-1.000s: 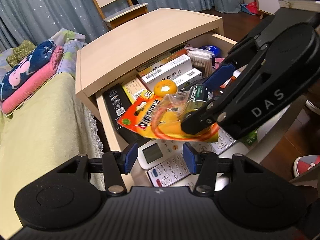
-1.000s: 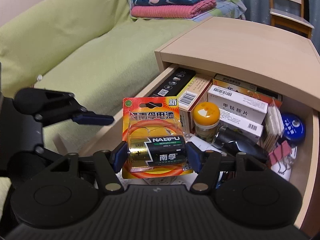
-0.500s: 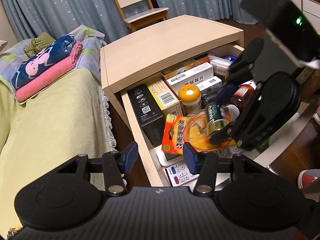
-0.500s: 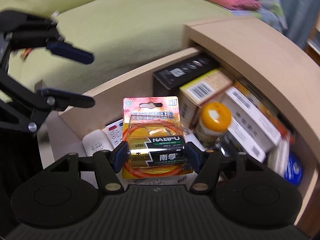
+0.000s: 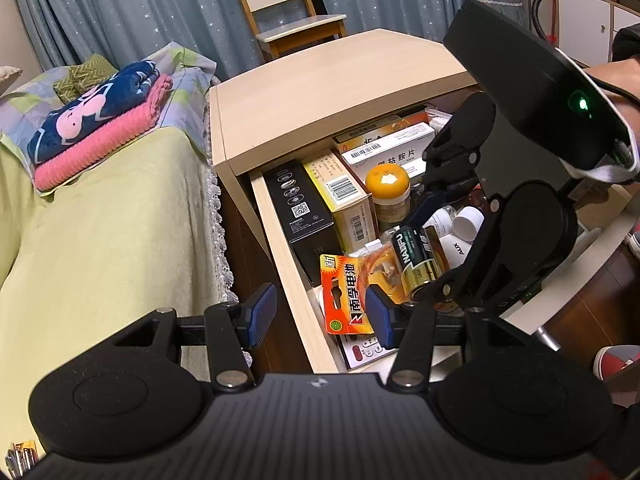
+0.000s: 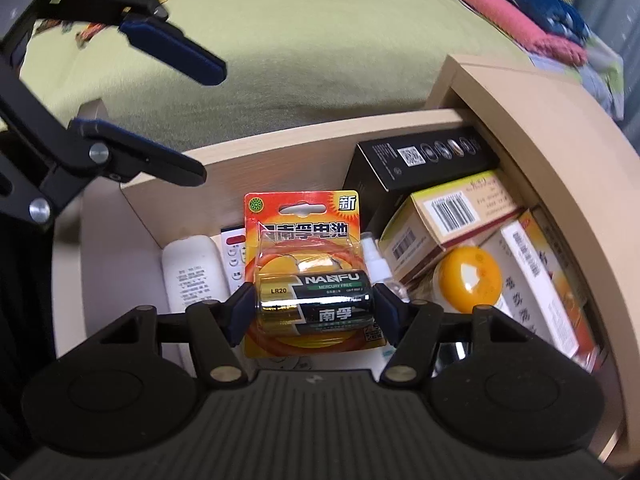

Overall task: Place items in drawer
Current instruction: 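Lower the NANFU pack into the drawer with the right tool, then open the right tool to release the pack inside the drawer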

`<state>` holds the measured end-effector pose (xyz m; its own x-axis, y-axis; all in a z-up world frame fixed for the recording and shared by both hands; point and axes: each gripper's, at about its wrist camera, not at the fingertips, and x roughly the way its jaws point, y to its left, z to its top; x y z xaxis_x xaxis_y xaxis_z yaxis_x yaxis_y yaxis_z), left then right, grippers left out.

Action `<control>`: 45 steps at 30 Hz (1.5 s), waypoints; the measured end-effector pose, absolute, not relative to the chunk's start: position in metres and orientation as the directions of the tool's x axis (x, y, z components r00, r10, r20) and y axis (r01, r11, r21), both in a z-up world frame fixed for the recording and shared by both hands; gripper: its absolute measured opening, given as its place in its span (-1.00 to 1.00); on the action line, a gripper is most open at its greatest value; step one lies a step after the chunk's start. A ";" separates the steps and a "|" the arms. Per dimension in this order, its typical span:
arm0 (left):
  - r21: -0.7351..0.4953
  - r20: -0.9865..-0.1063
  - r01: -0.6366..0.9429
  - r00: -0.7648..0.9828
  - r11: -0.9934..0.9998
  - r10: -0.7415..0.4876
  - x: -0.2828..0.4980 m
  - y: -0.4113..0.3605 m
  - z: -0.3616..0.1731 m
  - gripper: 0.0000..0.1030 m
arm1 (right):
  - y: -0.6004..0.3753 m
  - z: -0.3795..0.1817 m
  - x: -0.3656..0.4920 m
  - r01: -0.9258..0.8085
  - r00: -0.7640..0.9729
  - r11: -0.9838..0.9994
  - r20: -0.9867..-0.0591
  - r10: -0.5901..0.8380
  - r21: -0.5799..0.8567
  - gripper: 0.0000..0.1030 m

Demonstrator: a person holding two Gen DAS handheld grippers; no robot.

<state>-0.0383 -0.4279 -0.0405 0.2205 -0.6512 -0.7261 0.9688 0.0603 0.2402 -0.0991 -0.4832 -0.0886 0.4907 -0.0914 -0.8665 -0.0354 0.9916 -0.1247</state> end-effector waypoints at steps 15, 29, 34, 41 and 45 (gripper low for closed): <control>0.218 -0.736 0.974 0.206 0.062 -0.645 -0.041 -0.432 -0.046 0.07 | -0.491 -0.082 -0.102 0.024 0.558 0.994 -0.823 -0.101 -0.106 0.17; 0.216 -0.724 0.974 0.207 0.068 -0.658 -0.044 -0.433 -0.041 0.07 | -0.506 -0.078 -0.139 0.210 0.504 0.978 -0.858 -0.100 0.010 0.16; 0.210 -0.726 0.975 0.206 0.074 -0.656 -0.041 -0.432 -0.043 0.07 | -0.504 -0.083 -0.133 0.210 0.491 0.978 -0.865 -0.102 0.004 0.09; 0.200 -0.729 0.976 0.204 0.081 -0.654 -0.039 -0.430 -0.045 0.07 | -0.498 -0.093 -0.113 0.192 0.464 0.981 -0.879 -0.111 -0.023 0.08; 0.197 -0.732 0.977 0.202 0.081 -0.651 -0.039 -0.430 -0.047 0.07 | -0.495 -0.091 -0.113 0.179 0.465 0.982 -0.875 -0.131 -0.053 0.08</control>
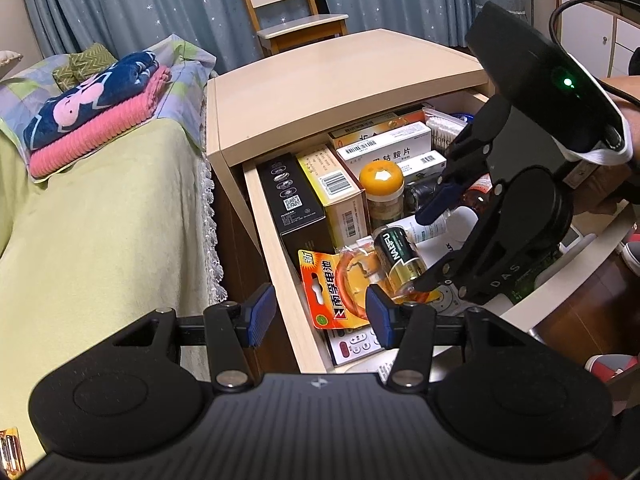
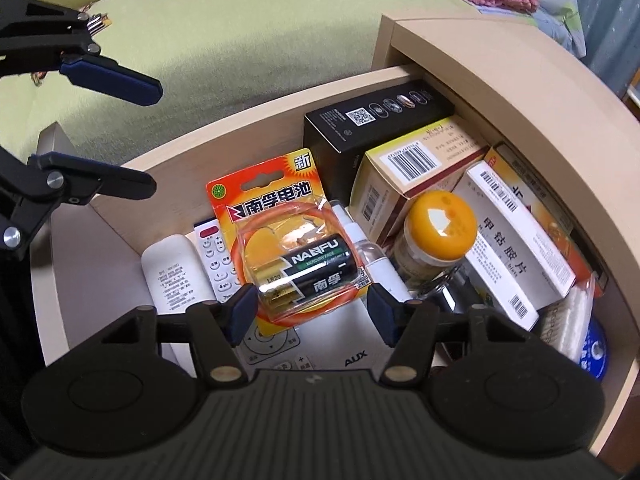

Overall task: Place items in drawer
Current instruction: 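Open the right tool to release the pack inside the drawer, then withdraw the right tool upward from the drawer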

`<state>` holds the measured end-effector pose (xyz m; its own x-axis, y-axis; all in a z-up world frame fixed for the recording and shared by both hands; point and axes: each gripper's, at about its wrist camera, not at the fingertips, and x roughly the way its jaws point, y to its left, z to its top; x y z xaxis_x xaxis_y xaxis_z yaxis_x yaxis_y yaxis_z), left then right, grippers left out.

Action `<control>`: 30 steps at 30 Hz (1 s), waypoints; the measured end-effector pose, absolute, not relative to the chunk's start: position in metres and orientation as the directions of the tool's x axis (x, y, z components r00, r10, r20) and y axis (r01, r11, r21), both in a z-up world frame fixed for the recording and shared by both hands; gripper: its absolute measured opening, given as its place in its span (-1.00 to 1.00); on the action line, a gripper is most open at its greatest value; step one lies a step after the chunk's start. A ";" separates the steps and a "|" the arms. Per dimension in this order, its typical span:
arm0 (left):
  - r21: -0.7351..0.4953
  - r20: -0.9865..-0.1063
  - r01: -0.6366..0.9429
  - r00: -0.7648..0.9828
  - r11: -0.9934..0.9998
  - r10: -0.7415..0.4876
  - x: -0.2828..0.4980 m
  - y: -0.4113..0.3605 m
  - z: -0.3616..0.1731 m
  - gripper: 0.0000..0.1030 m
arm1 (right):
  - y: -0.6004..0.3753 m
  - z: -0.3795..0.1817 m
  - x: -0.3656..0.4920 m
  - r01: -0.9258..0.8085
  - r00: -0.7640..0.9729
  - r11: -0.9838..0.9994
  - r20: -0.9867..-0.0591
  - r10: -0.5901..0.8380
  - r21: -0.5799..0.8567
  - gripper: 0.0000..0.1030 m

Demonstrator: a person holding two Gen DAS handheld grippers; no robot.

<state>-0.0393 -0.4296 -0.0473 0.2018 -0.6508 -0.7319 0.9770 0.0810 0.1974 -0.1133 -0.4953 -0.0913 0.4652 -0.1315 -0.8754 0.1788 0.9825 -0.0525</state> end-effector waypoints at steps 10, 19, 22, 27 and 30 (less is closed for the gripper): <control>0.190 -0.736 0.979 0.192 0.074 -0.650 -0.043 -0.430 -0.050 0.07 | -0.497 -0.085 -0.119 0.207 0.479 0.977 -0.865 -0.148 -0.052 0.08; 0.190 -0.734 0.978 0.199 0.085 -0.649 -0.047 -0.424 -0.047 0.07 | -0.501 -0.043 -0.146 0.380 0.545 0.918 -0.775 -0.319 -0.111 0.12; 0.191 -0.732 0.978 0.200 0.085 -0.652 -0.050 -0.423 -0.045 0.08 | -0.501 -0.029 -0.160 0.439 0.567 0.894 -0.742 -0.356 -0.093 0.36; 0.194 -0.729 0.978 0.198 0.081 -0.655 -0.057 -0.418 -0.042 0.13 | -0.500 -0.016 -0.186 0.524 0.587 0.852 -0.723 -0.365 -0.005 0.54; 0.192 -0.725 0.978 0.199 0.083 -0.660 -0.060 -0.414 -0.039 0.17 | -0.494 -0.013 -0.200 0.558 0.586 0.829 -0.726 -0.360 0.039 0.64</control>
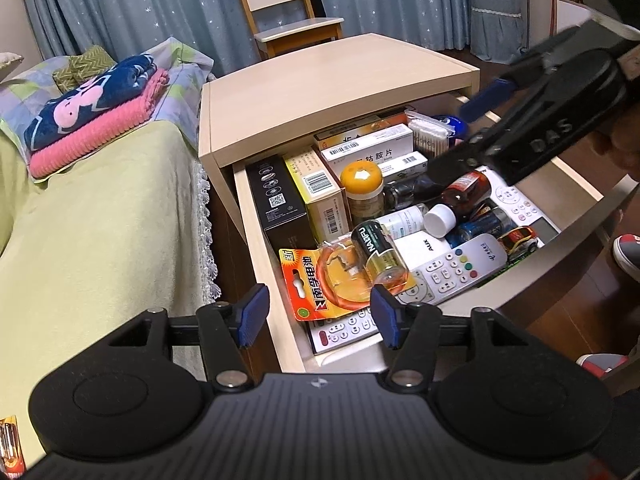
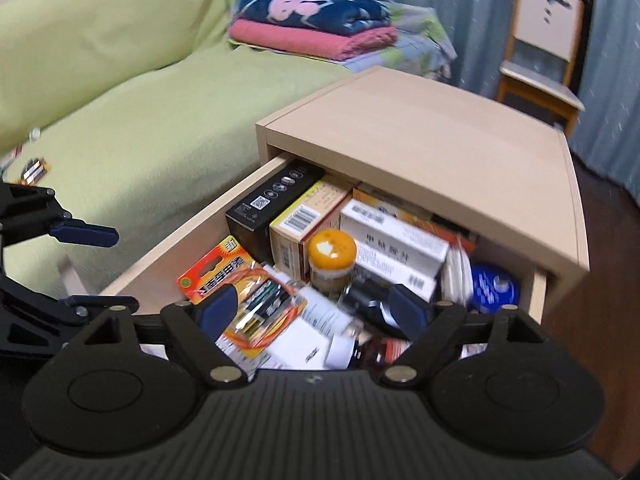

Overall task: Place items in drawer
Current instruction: 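Withdraw the right tool upward from the drawer, then bring both open tools against the drawer front panel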

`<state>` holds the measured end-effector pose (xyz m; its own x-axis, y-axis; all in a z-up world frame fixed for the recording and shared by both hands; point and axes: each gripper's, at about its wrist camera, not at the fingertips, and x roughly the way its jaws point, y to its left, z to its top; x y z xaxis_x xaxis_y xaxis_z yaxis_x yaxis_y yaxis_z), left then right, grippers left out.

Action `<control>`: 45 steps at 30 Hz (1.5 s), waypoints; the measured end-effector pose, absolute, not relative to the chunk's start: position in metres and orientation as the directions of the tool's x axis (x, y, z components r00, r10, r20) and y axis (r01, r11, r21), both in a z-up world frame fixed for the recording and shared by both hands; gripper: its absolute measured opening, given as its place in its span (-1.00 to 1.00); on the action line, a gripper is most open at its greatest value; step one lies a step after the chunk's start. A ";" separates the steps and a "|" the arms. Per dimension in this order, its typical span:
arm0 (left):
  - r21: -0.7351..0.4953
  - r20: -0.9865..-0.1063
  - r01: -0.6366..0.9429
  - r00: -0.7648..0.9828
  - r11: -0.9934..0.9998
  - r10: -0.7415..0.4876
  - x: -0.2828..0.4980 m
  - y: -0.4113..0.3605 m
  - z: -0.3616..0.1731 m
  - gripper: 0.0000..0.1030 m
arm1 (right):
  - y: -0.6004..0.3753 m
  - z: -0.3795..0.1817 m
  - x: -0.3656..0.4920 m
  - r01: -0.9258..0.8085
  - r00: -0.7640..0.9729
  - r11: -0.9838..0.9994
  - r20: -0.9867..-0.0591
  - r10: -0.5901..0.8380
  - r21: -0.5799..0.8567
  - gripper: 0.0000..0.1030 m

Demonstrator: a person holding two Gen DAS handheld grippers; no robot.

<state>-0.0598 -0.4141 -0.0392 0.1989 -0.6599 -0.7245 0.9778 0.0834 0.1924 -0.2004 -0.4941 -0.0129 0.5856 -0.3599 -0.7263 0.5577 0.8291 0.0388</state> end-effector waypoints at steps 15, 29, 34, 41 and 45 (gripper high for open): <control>0.206 -0.707 0.973 0.223 0.106 -0.671 -0.079 -0.402 -0.029 0.75 | -0.475 -0.013 -0.235 0.679 0.518 0.723 -0.779 -0.352 0.125 0.98; 0.176 -0.706 0.978 0.208 0.117 -0.677 -0.089 -0.393 -0.026 0.98 | -0.451 -0.014 -0.258 0.749 0.440 0.650 -0.831 -0.340 0.131 0.98; 0.169 -0.716 0.979 0.204 0.118 -0.668 -0.092 -0.391 -0.029 0.98 | -0.448 -0.017 -0.274 0.786 0.405 0.606 -0.843 -0.355 0.122 0.98; 0.159 -0.729 0.980 0.200 0.122 -0.655 -0.094 -0.387 -0.034 0.98 | -0.439 -0.018 -0.289 0.812 0.369 0.577 -0.840 -0.396 0.085 0.99; 0.155 -0.733 0.980 0.197 0.122 -0.651 -0.096 -0.388 -0.037 0.98 | -0.431 -0.017 -0.298 0.827 0.362 0.556 -0.837 -0.412 0.084 0.99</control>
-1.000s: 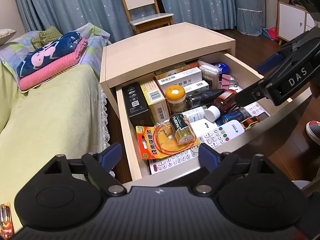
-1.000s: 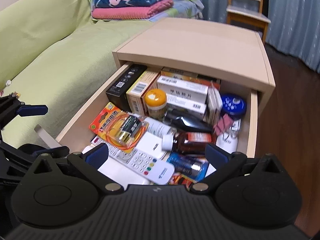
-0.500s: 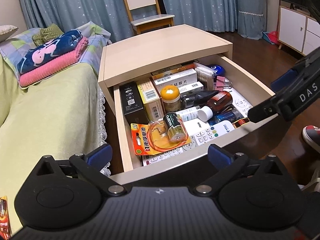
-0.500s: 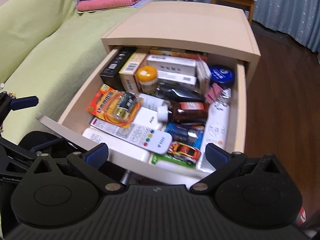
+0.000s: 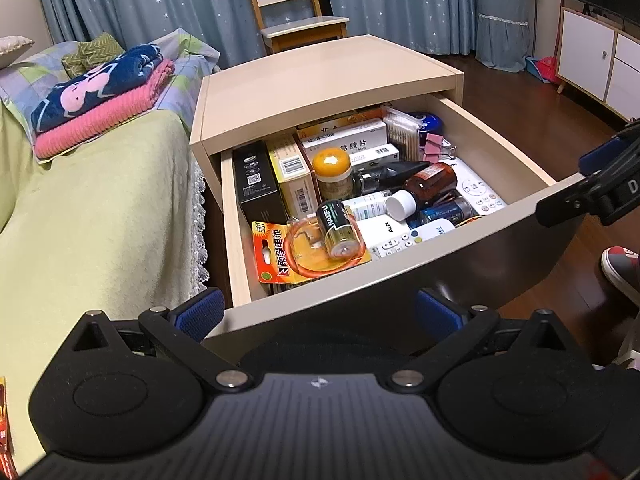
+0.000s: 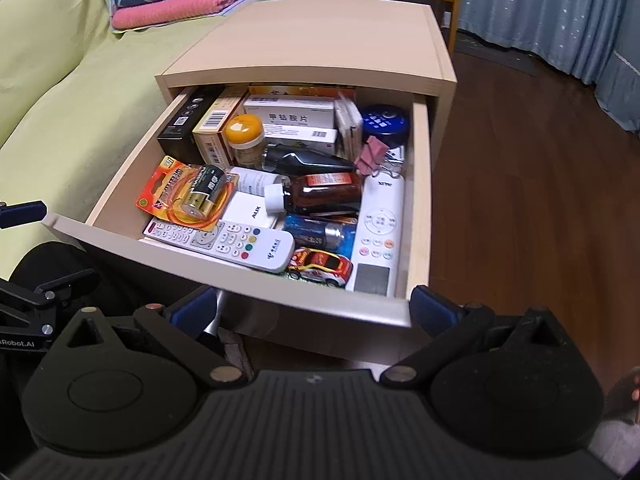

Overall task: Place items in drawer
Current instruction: 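Bring both open tools against the drawer front panel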

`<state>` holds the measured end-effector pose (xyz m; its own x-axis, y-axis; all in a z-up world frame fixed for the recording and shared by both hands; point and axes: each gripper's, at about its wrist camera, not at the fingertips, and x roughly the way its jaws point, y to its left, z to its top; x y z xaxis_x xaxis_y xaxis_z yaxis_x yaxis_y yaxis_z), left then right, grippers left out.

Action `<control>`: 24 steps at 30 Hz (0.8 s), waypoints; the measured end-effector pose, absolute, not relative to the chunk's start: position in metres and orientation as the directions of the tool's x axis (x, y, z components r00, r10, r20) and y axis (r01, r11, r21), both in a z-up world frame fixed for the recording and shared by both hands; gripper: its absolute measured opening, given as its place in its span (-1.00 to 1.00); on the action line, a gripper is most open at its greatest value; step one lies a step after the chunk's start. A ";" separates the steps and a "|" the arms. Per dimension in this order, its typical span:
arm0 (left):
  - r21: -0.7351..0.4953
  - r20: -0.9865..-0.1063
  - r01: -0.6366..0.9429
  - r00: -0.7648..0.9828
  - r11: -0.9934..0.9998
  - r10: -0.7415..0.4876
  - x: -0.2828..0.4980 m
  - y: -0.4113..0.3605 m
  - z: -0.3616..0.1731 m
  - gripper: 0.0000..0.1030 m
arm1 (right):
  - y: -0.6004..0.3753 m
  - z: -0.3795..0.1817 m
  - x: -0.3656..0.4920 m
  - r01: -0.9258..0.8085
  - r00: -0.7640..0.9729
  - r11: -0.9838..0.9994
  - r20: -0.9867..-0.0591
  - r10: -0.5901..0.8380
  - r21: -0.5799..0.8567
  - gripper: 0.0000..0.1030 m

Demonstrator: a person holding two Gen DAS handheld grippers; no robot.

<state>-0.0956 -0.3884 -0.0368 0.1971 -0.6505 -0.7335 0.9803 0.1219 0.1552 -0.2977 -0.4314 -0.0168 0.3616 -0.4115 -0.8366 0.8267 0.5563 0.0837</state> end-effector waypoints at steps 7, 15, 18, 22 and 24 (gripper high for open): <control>0.146 -0.739 0.981 0.195 0.130 -0.644 -0.097 -0.394 -0.041 0.98 | -0.427 -0.018 -0.312 0.858 0.328 0.509 -0.829 -0.453 0.062 0.99; 0.112 -0.745 0.978 0.199 0.175 -0.637 -0.090 -0.400 -0.041 0.98 | -0.425 -0.029 -0.324 0.881 0.317 0.462 -0.849 -0.423 0.099 0.99; 0.112 -0.749 0.977 0.203 0.181 -0.631 -0.089 -0.402 -0.041 0.98 | -0.426 -0.038 -0.321 0.883 0.322 0.455 -0.855 -0.407 0.116 0.99; 0.127 -0.757 0.978 0.202 0.164 -0.622 -0.090 -0.403 -0.041 0.98 | -0.428 -0.040 -0.321 0.888 0.333 0.441 -0.843 -0.423 0.130 0.99; 0.133 -0.760 0.979 0.203 0.157 -0.618 -0.091 -0.404 -0.042 0.98 | -0.427 -0.040 -0.320 0.896 0.340 0.421 -0.833 -0.437 0.145 0.99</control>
<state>-0.0909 -0.4038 -0.0420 0.2025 -0.6178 -0.7598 0.9786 0.1574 0.1329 -0.3202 -0.4275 -0.0396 0.3398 -0.4373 -0.8326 0.8956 0.4206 0.1446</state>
